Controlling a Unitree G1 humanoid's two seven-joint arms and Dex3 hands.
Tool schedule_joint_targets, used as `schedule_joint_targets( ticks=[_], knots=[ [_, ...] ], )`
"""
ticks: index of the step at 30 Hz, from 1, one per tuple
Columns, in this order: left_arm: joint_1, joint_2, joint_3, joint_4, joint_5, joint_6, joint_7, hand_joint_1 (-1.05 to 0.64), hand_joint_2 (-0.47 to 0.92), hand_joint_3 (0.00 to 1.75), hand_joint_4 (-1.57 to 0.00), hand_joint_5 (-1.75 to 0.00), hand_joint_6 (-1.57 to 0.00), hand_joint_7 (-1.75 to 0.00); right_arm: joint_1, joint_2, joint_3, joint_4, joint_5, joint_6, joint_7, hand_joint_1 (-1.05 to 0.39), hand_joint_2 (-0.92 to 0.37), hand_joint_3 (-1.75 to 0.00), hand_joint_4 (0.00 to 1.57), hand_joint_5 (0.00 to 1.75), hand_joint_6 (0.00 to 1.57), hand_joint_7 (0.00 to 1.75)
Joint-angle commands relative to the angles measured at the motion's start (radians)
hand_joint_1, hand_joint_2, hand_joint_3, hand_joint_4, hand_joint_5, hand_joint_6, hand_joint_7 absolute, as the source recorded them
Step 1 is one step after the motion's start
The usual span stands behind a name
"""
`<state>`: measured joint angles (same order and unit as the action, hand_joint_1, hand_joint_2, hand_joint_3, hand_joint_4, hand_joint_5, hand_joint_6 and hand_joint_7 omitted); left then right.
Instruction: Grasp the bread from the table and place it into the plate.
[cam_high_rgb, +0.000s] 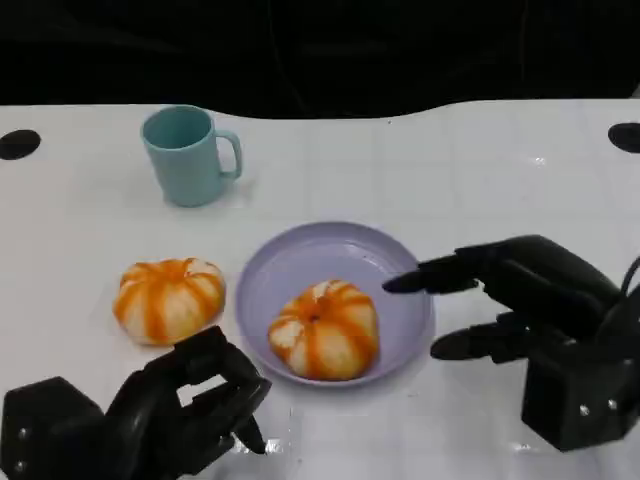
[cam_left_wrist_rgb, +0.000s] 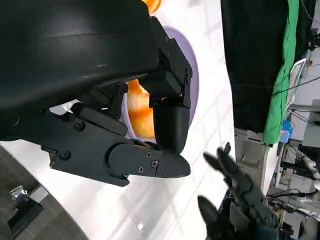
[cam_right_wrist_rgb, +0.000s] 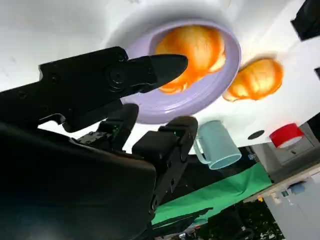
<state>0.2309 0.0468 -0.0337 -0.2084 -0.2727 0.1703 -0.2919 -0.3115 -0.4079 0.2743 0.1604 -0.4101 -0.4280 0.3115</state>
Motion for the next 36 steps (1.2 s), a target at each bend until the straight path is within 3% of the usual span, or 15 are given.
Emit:
schedule_joint_targets(
  ticks=[1,5,10,23,36],
  knots=[
    [0.01,0.012,0.007,-0.019,0.005,0.009,0.011,-0.57,0.92,0.28,-0.73,-1.75,-0.68,-1.49,0.081,-0.037,-0.045,-0.062,0.051,0.001,0.012,-0.45,-0.92,-0.11,0.54,1.31,0.68,0.85],
    [0.011,0.01,0.009,-0.023,0.002,0.017,0.014,-0.57,0.92,0.28,-0.74,-1.75,-0.69,-1.49,0.137,-0.041,-0.072,-0.078,0.098,-0.031,0.005,-0.42,-0.92,-0.09,0.53,1.6,0.56,1.29],
    [0.008,0.01,0.013,-0.025,-0.001,0.029,0.013,-0.57,0.92,0.29,-0.72,-1.75,-0.68,-1.5,0.203,-0.043,-0.097,-0.101,0.147,-0.044,0.019,-0.38,-0.92,-0.09,0.6,1.74,0.52,1.56],
    [0.003,0.017,0.021,-0.017,-0.003,0.027,0.004,-0.57,0.92,0.29,-0.72,-1.75,-0.67,-1.51,0.29,-0.054,-0.097,-0.202,0.182,0.094,0.11,-0.32,-0.92,-0.19,0.78,1.75,0.57,1.74],
    [-0.016,0.025,0.029,0.009,-0.007,0.019,-0.009,-0.55,0.92,0.3,-0.73,-1.75,-0.69,-1.49,0.241,-0.051,-0.086,-0.118,0.192,0.071,0.153,-0.31,-0.92,-0.13,0.85,1.75,0.64,1.75]
  ],
)
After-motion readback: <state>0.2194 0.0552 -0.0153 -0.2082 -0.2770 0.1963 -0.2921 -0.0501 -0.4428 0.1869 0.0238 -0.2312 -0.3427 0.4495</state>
